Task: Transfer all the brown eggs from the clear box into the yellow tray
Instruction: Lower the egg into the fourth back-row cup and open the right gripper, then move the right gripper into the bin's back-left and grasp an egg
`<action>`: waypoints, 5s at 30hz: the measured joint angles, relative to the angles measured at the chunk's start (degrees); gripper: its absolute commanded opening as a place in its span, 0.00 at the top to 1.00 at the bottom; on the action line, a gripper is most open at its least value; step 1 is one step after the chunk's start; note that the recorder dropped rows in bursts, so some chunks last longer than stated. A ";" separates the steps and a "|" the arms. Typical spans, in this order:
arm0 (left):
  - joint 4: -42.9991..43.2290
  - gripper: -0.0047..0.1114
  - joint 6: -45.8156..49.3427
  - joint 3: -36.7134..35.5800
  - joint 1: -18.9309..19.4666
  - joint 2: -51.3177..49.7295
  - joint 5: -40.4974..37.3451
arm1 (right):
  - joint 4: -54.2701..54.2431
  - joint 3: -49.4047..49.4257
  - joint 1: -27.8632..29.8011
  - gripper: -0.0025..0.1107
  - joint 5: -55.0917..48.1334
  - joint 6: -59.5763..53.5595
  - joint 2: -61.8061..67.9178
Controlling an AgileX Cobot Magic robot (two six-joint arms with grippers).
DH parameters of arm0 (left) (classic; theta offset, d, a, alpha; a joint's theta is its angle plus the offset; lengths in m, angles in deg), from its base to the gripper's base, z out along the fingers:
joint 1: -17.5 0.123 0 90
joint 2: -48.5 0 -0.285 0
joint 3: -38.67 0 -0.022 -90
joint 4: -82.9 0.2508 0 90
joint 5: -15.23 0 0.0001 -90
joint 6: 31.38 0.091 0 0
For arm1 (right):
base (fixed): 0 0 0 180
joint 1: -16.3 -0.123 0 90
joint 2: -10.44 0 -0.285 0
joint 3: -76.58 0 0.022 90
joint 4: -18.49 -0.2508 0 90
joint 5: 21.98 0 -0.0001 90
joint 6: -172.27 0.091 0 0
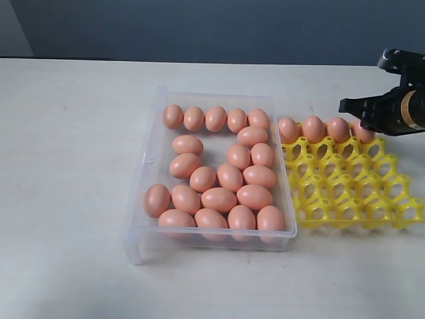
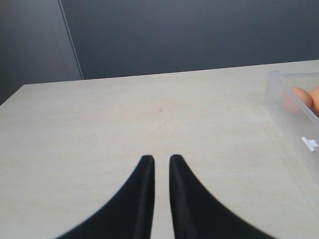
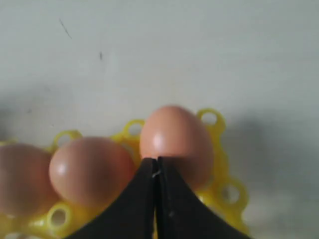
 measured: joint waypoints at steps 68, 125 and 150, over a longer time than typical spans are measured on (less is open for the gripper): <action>0.00 0.85 0.00 0.00 0.00 0.00 0.00 | 0.23 -30.28 -24.58 0.66 -9.68 -18.58 6.93; 0.00 0.85 0.00 0.00 0.00 0.00 0.00 | -114.15 -52.83 -35.93 0.55 -55.63 -146.42 25.12; 0.00 0.85 0.00 0.00 0.00 0.00 0.00 | -114.57 -53.26 -36.27 0.97 -52.53 -146.65 27.76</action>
